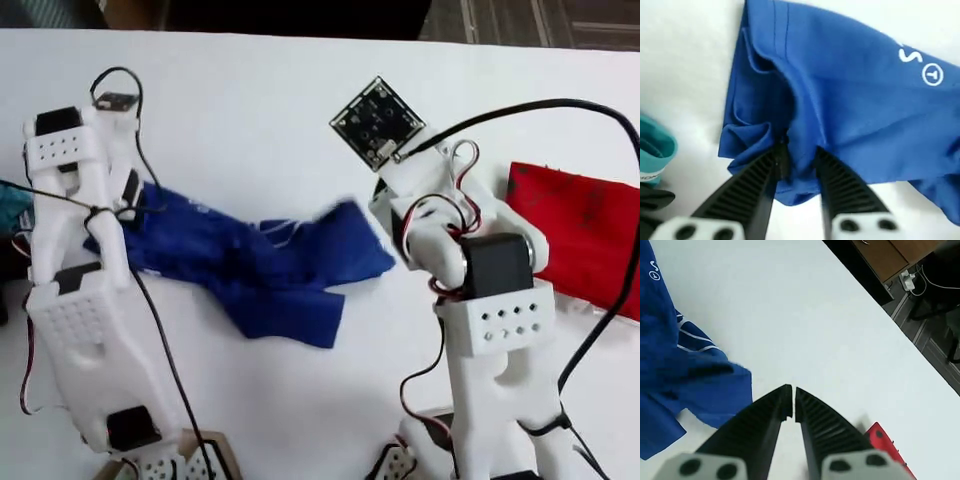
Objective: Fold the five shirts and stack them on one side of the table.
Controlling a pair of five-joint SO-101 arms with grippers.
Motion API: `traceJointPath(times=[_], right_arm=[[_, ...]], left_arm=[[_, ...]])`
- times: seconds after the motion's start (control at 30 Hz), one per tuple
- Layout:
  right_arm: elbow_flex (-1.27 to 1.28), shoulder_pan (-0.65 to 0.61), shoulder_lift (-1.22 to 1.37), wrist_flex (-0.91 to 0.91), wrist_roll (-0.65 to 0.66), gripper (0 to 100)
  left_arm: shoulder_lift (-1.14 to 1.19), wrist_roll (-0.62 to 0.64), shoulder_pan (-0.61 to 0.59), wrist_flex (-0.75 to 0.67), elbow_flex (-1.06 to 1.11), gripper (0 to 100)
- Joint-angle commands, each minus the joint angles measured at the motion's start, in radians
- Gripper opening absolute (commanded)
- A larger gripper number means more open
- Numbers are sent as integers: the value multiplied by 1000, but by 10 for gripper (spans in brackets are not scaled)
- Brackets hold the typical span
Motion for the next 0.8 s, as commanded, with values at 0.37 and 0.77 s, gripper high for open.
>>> traceJointPath(times=[0.37, 0.77], right_arm=[[75, -8, -36, -1, 2, 20], [74, -8, -36, -1, -2, 20]], left_arm=[[6, -8, -9, 69, -189, 158], [71, -11, -44, 15, -189, 158]])
